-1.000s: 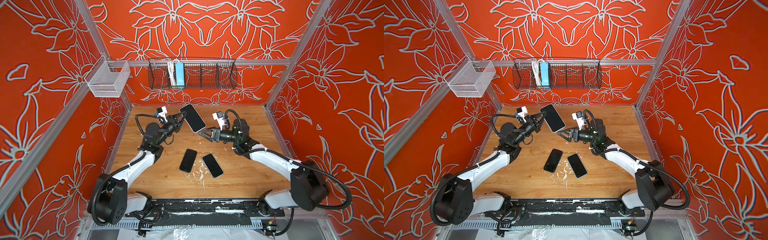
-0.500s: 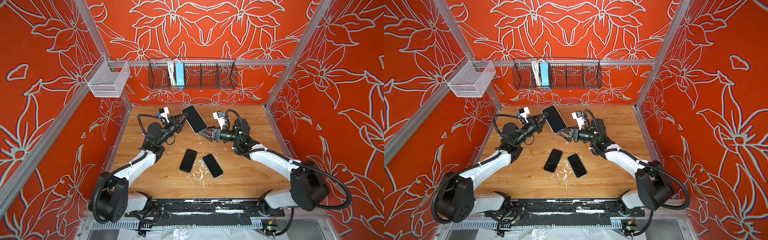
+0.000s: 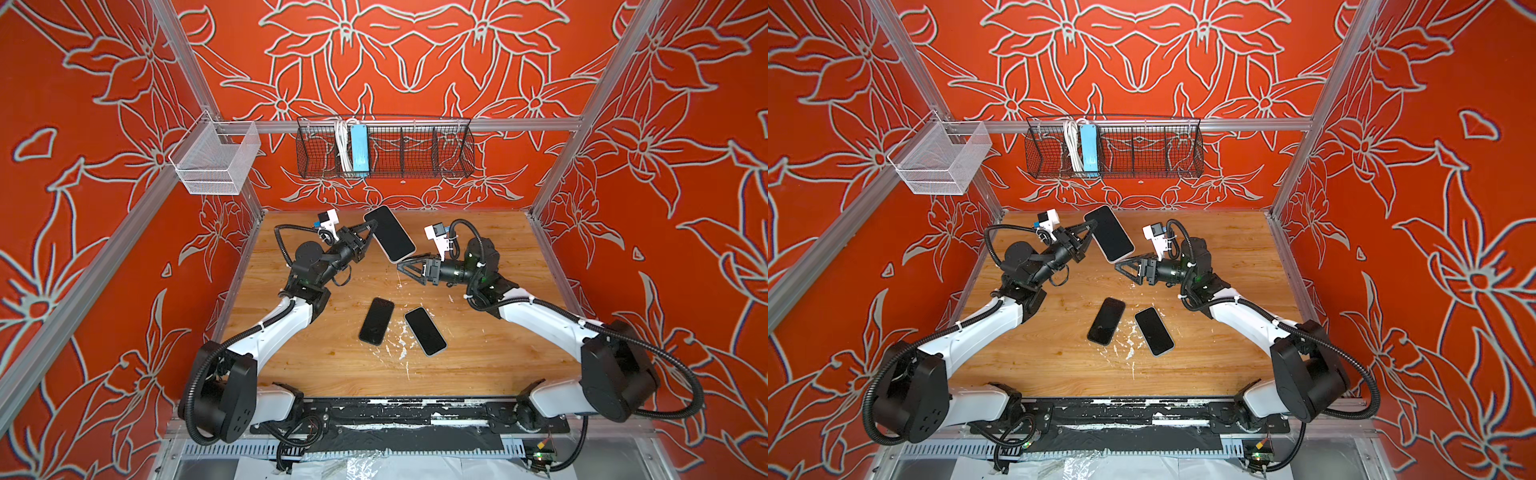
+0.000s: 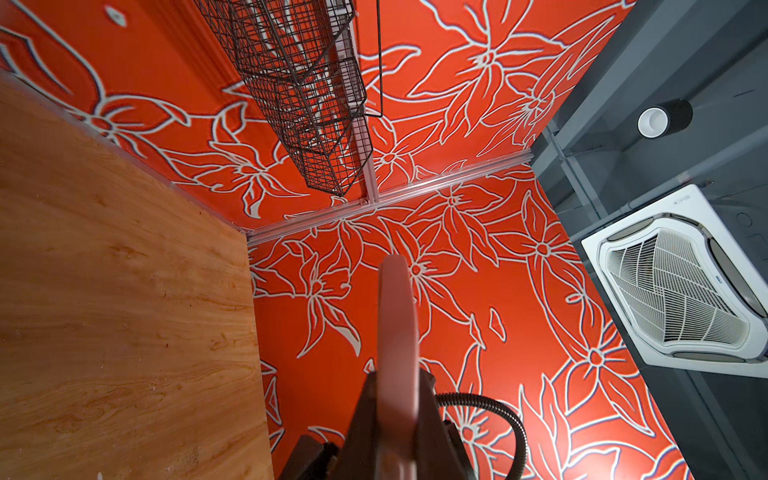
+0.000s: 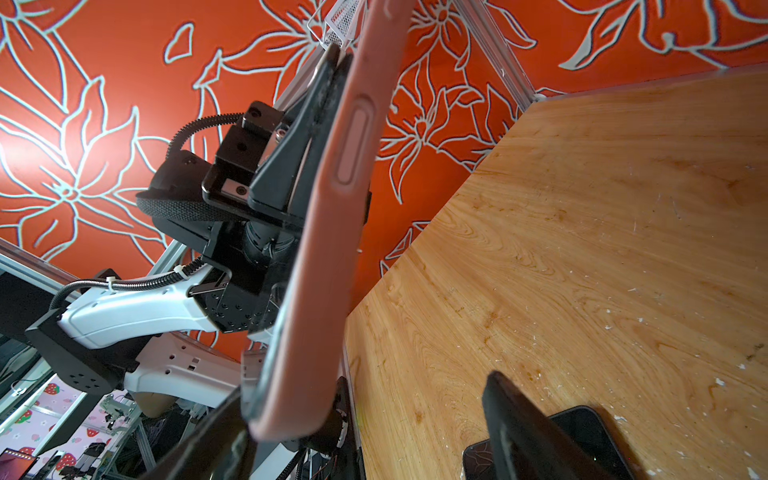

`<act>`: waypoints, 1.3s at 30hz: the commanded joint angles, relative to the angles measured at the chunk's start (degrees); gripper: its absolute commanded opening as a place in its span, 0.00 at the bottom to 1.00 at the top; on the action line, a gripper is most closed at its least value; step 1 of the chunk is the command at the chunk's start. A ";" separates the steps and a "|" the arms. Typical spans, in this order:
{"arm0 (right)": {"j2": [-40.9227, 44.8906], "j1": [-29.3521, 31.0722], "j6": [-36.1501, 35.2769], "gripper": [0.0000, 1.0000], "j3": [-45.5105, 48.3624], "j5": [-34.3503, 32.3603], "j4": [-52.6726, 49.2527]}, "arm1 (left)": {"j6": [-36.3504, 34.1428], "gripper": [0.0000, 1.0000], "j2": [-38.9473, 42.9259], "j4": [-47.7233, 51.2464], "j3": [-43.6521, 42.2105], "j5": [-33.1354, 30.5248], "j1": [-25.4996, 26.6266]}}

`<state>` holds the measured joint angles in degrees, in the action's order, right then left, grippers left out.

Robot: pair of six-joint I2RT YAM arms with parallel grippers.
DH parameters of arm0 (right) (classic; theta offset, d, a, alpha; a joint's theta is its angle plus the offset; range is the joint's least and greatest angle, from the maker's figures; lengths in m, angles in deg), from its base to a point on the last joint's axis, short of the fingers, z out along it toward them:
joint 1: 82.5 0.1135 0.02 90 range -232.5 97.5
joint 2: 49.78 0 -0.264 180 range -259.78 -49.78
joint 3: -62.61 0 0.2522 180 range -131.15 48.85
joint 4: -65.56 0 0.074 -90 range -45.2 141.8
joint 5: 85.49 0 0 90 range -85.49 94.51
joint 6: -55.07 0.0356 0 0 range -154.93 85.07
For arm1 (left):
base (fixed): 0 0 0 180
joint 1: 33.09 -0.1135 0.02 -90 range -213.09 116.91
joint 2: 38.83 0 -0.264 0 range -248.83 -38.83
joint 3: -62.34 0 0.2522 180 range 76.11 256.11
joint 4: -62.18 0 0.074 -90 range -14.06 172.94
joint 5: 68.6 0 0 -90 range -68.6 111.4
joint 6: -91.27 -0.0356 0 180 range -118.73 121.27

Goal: Take the phone out of the phone case

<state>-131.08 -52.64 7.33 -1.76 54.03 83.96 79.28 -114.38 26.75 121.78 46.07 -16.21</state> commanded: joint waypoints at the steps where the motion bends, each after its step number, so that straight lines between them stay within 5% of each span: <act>1: 1.32 0.32 -0.36 0.84 0.51 0.45 0.92 | 0.73 0.00 0.20 -5.06 1.97 0.12 0.25; 39: -0.73 -0.08 2.39 0.82 0.86 -0.81 5.01 | 2.64 0.00 1.65 -6.87 1.79 0.14 0.84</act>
<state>-131.21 -52.66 8.68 -1.76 54.37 87.24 80.55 -114.41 25.85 121.78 46.07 -15.79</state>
